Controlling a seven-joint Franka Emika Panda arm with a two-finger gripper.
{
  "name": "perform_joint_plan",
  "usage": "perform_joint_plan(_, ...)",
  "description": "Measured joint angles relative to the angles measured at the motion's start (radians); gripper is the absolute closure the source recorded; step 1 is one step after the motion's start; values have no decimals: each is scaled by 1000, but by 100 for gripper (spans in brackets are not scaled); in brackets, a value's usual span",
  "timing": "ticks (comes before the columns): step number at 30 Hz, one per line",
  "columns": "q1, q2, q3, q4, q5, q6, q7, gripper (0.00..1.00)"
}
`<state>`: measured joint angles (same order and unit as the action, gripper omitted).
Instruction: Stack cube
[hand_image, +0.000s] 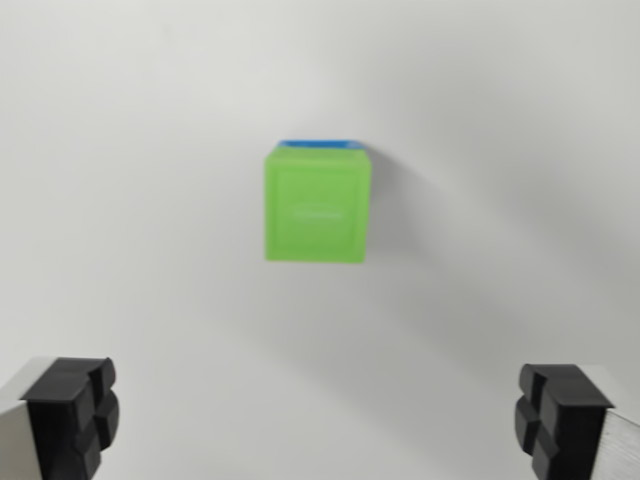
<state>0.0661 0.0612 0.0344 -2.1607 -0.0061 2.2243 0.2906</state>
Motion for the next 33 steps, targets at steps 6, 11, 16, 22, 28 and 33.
perform_joint_plan(6, 0, -27, 0, 27, 1, -54, -1, 0)
perform_joint_plan(11, 0, -47, 0, 54, 1, -102, -1, 0)
perform_joint_plan(16, 0, -63, 0, 80, 2, -143, -2, 0)
perform_joint_plan(22, 0, -76, 0, 107, 2, -183, -3, 0)
perform_joint_plan(28, 0, -85, 0, 130, 2, -215, -3, 0)
perform_joint_plan(33, 0, -89, 0, 143, 2, -231, -3, 0)
